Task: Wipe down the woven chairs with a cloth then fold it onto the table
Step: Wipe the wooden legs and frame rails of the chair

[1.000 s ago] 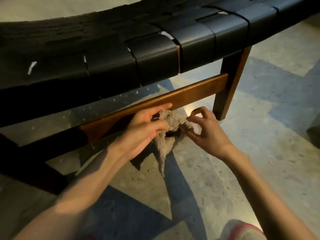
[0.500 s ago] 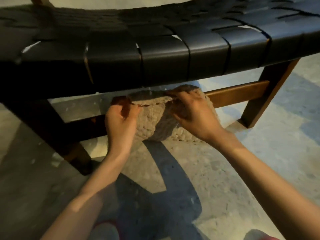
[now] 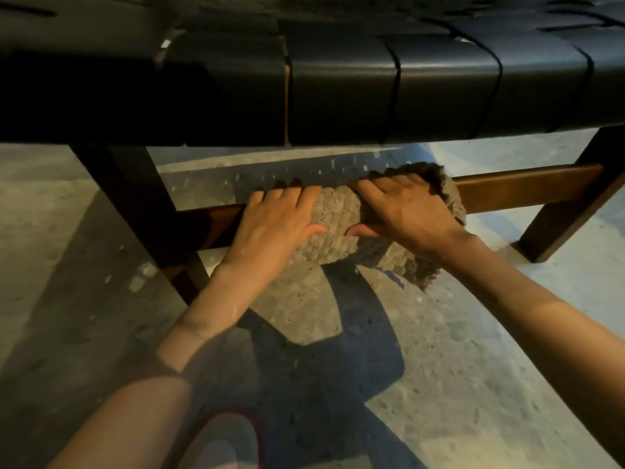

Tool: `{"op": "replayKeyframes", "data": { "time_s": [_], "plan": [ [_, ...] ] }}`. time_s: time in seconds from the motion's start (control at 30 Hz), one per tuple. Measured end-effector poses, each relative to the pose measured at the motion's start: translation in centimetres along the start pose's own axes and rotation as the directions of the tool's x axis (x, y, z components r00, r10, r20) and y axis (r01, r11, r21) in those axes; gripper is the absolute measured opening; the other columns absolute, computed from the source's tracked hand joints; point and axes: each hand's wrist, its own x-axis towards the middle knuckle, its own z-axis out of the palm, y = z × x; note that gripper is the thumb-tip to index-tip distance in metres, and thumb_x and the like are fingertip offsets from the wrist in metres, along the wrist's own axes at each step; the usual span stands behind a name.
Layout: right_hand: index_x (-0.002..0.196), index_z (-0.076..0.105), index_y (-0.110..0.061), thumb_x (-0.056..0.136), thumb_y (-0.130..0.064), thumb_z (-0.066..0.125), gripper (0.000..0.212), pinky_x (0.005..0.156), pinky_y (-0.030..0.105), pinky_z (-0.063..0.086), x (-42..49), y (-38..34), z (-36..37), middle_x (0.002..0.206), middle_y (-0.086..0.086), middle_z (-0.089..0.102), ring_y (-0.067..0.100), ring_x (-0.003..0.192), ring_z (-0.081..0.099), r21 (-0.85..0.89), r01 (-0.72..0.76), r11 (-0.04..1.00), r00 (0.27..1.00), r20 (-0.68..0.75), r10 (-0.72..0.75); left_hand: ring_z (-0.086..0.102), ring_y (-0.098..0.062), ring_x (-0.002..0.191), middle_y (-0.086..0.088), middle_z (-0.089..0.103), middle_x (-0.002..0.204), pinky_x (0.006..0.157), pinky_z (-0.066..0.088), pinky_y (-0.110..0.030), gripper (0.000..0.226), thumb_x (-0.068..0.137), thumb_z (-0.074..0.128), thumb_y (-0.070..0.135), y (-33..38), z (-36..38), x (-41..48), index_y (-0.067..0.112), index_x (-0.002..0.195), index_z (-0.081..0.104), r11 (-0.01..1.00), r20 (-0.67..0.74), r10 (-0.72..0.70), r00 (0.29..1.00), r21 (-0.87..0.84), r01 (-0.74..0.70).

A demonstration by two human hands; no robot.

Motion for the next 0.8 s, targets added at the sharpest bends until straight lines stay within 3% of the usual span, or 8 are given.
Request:
{"op": "replayKeyframes", "data": {
  "time_s": [0.2,0.3,0.4,0.5,0.6,0.67,0.73,0.8],
  "plan": [
    [0.121,0.055,-0.007,0.075,-0.051,0.07,0.065,0.088,0.049,0.044,0.5,-1.2,0.8,0.104,0.018,0.063,0.039,0.097,0.061,-0.012,-0.067,0.998,0.995,-0.068,0.066,0.059,-0.029,0.108,-0.008,0.062,0.116,0.091,0.041,-0.038,0.058,0.088,0.046,0.053,-0.3,0.0,0.6,0.013,0.13,0.045,0.999,0.009,-0.005,1.0,-0.035,0.005],
    [0.131,0.052,-0.008,0.084,-0.036,0.065,0.056,0.097,0.042,0.038,-1.0,-1.8,1.1,0.12,0.016,0.058,0.035,0.112,0.052,0.152,-0.069,0.986,0.975,-0.199,0.099,0.058,-0.029,0.105,-0.01,0.062,0.112,0.096,0.04,-0.042,0.047,0.09,0.057,0.036,0.2,0.6,-1.1,0.01,0.129,0.053,0.997,-0.176,-0.008,0.984,-0.073,-0.005],
    [0.129,0.055,-0.009,0.089,-0.021,0.063,0.043,0.102,0.028,0.031,-3.8,-3.3,2.0,0.125,0.011,0.053,0.025,0.12,0.044,0.409,-0.144,0.901,0.855,-0.407,0.321,0.054,-0.025,0.103,-0.009,0.062,0.113,0.091,0.045,-0.039,0.043,0.087,0.065,0.004,1.8,2.2,-3.6,0.014,0.128,0.059,0.99,-0.449,-0.057,0.891,-0.138,-0.006],
    [0.121,0.058,-0.012,0.09,-0.017,0.064,0.032,0.097,0.027,0.041,-5.6,-4.3,3.1,0.119,0.002,0.051,0.015,0.115,0.047,0.662,-0.251,0.706,0.723,-0.357,0.592,0.055,-0.024,0.094,-0.011,0.062,0.106,0.083,0.046,-0.032,0.036,0.086,0.065,0.001,3.6,3.5,-4.5,0.012,0.12,0.064,0.921,-0.421,-0.199,0.885,-0.388,0.023],
    [0.118,0.056,-0.009,0.09,-0.013,0.063,0.03,0.086,0.024,0.051,-5.8,-4.5,3.5,0.115,0.004,0.056,0.011,0.105,0.056,0.869,-0.247,0.428,0.658,-0.174,0.733,0.058,-0.022,0.106,-0.01,0.058,0.115,0.091,0.046,-0.025,0.031,0.09,0.062,0.013,5.6,4.1,-4.8,0.008,0.12,0.061,0.627,-0.173,-0.394,0.903,-0.769,0.126],
    [0.113,0.055,-0.006,0.09,-0.013,0.063,0.026,0.084,0.027,0.053,-5.3,-4.6,3.6,0.108,0.008,0.059,0.013,0.099,0.059,0.946,-0.221,0.237,0.6,-0.06,0.798,0.056,-0.015,0.11,-0.004,0.058,0.117,0.089,0.046,-0.018,0.028,0.089,0.062,0.021,6.8,4.4,-4.8,0.011,0.115,0.059,0.344,0.032,-0.492,0.87,-0.911,0.227],
    [0.104,0.053,-0.007,0.092,-0.011,0.059,0.014,0.086,0.038,0.053,-4.7,-4.8,3.6,0.103,0.013,0.059,0.025,0.098,0.06,0.982,-0.178,-0.055,0.482,0.136,0.866,0.056,-0.011,0.111,-0.001,0.058,0.118,0.087,0.045,-0.011,0.021,0.09,0.06,0.022,7.2,4.2,-4.1,0.019,0.111,0.054,-0.136,0.378,-0.47,0.798,-0.924,0.358],
    [0.095,0.05,-0.011,0.095,-0.008,0.05,0.003,0.087,0.037,0.052,-4.5,-4.7,3.5,0.095,0.011,0.057,0.026,0.095,0.057,0.904,-0.058,-0.424,0.414,0.408,0.814,0.058,-0.015,0.113,-0.001,0.059,0.119,0.089,0.049,-0.021,0.022,0.093,0.055,0.02,6.6,4.3,-3.4,0.021,0.114,0.052,-0.572,0.593,-0.301,0.747,-0.739,0.356]
  ]
}}
